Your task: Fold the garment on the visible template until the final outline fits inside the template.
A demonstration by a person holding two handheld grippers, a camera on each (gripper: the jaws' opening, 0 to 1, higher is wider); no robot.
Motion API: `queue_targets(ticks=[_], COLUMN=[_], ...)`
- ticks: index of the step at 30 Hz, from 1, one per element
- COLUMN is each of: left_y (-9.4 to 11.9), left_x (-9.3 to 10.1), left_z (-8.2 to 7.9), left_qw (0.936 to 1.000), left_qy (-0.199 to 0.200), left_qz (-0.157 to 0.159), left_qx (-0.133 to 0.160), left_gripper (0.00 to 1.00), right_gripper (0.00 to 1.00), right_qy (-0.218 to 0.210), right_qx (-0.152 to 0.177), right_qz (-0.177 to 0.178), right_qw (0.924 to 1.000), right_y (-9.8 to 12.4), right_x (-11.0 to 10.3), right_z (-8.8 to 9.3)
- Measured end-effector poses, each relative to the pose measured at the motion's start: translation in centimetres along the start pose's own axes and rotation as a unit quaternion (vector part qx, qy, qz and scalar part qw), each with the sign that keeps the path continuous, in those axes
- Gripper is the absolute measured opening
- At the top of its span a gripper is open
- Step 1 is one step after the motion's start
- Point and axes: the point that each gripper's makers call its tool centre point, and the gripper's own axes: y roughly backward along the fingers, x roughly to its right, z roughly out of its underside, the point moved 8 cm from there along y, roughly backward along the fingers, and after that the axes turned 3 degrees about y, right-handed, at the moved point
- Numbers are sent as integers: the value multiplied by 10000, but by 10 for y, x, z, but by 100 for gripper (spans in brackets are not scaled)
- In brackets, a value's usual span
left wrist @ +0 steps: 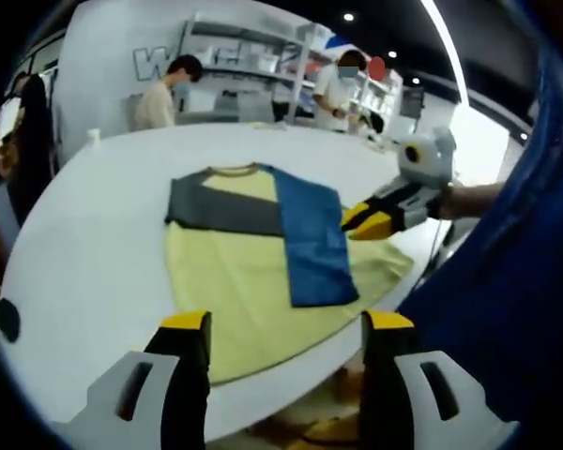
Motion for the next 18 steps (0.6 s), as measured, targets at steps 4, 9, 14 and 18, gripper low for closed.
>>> queue_targets(ticks=[4, 9, 14, 18], left_y=[-5, -10, -13, -15], left_x=[1, 4, 7, 7], left_z=[0, -2, -4, -6], left_qw=[10000, 9999, 9999, 9999], left_qy=[-25, -36, -56, -64], left_qz=[57, 108, 145, 150], left_qx=[-27, -35, -33, -40], left_gripper=[61, 61, 61, 61], right_gripper=[10, 13, 10, 7], right_qy=[-149, 125, -1, -192], right_qx=[239, 260, 701, 870], right_qz=[72, -34, 584, 1243], right_qw=[9996, 9996, 9958, 9882], right_y=[13, 23, 48, 77], right_x=[10, 3, 14, 34], right_z=[3, 6, 10, 19])
